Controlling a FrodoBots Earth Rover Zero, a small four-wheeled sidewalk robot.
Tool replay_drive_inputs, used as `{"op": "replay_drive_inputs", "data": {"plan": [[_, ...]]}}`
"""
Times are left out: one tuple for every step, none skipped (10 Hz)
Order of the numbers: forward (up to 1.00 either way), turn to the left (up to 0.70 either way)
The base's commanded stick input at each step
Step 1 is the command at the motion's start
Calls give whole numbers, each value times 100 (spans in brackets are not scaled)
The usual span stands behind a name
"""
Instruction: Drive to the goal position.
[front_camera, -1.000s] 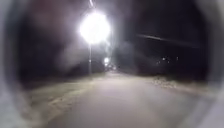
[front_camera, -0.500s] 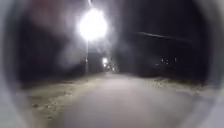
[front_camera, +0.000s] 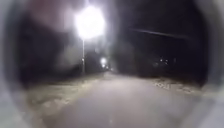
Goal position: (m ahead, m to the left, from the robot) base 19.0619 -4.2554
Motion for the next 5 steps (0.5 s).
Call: {"op": "replay_drive_inputs", "data": {"plan": [[100, 0], [100, 0], [100, 0], [100, 0], [100, 3]]}}
